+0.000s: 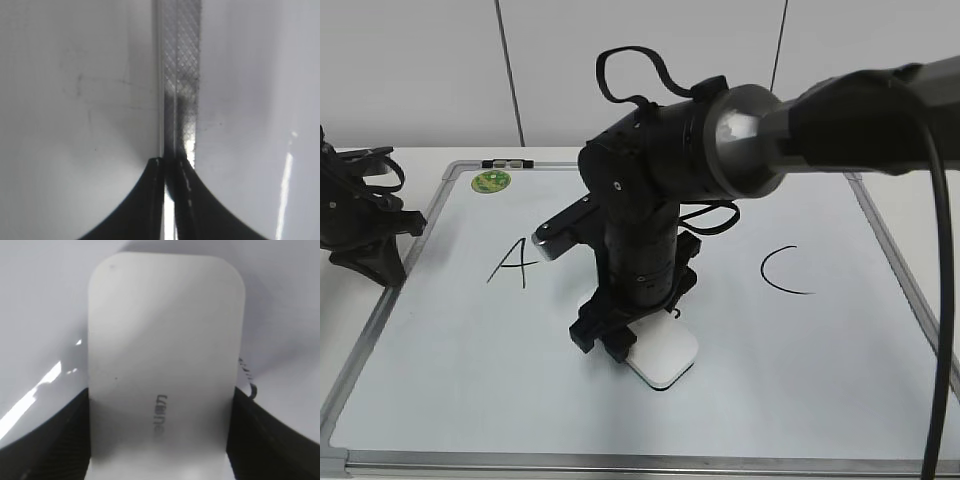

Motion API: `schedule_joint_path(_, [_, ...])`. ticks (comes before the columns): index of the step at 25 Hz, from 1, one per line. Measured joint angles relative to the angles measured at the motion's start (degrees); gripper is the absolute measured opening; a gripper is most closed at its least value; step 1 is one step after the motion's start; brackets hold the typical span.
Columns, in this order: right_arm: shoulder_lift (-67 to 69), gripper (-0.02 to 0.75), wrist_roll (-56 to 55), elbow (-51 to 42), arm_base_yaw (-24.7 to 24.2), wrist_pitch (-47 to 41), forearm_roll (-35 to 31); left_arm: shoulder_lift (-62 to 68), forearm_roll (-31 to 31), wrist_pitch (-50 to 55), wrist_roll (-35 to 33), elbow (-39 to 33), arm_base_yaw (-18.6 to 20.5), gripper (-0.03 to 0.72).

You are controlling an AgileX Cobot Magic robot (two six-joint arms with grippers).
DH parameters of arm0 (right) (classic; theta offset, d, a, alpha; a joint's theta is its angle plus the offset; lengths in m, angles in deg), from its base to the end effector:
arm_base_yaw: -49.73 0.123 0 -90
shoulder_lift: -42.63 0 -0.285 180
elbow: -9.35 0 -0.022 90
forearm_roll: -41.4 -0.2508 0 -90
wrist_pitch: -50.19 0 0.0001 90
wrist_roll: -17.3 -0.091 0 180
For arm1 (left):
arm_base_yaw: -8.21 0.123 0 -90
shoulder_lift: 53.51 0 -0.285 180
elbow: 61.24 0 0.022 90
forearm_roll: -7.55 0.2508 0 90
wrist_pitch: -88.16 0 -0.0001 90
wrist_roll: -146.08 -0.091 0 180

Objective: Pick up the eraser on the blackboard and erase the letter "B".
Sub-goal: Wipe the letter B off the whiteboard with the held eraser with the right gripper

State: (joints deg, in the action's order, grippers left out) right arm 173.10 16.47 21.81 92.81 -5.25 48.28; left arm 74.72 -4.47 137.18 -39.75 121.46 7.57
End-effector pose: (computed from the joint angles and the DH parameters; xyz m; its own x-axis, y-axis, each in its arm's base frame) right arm 0.3182 0.2853 0.1515 -0.6882 -0.7169 -0.1120 -0.7093 0.6972 -0.1041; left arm 0.4025 -0.0188 0.1297 -0.9947 -0.0254 -0.1001 -0.0091 0.9871 -0.1601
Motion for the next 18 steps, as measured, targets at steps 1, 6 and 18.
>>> schedule_joint_path(1, [0.0,0.558,0.0,0.0,-0.1,0.0,0.1,0.0,0.0,-0.1,0.0,0.0,0.0,0.008])
schedule_joint_path(6, [0.0,0.558,0.0,0.0,-2.5,0.0,1.4,0.0,0.1,-0.1,0.0,0.0,0.0,0.008])
schedule_joint_path(18, [0.0,0.558,0.0,0.1,-11.7,0.3,1.5,0.0,0.1,-0.1,0.0,0.0,0.0,0.008])
